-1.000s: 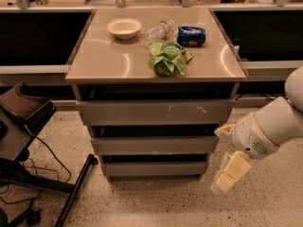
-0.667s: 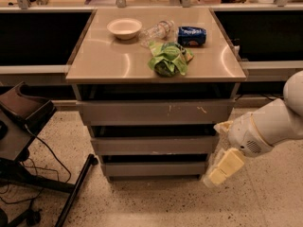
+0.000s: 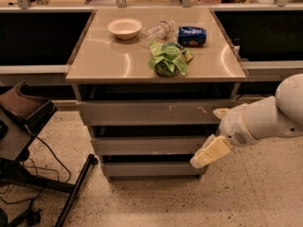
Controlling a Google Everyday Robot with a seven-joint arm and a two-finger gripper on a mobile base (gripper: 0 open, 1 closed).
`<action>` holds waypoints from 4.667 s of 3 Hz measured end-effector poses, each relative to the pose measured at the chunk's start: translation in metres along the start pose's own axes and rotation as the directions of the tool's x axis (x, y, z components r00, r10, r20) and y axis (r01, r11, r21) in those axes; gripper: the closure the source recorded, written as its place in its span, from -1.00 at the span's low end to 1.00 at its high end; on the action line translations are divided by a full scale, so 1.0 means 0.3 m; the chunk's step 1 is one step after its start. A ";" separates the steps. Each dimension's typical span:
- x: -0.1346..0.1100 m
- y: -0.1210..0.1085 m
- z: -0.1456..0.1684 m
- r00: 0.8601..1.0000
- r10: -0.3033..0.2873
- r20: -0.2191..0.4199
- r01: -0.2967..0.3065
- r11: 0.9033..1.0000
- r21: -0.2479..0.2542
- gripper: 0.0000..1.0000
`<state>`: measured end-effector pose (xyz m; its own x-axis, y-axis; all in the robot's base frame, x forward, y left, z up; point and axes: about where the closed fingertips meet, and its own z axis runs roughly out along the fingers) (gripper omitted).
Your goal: Open top drawer
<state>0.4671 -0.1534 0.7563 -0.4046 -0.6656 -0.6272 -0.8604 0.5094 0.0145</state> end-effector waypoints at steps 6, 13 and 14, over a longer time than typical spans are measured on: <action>-0.152 -0.156 0.094 0.989 -0.149 0.023 0.134 0.941 0.310 -1.00; -0.142 -0.465 0.362 0.974 -0.163 -0.157 0.206 0.924 0.322 -1.00; -0.142 -0.465 0.362 0.974 -0.163 -0.157 0.206 0.924 0.322 -1.00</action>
Offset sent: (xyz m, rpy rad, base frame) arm 0.0344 0.0152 -0.0046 -0.0722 -0.2377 -0.0779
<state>0.6380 -0.1370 0.6964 -0.3026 -0.8169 -0.4910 -0.7790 0.5088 -0.3665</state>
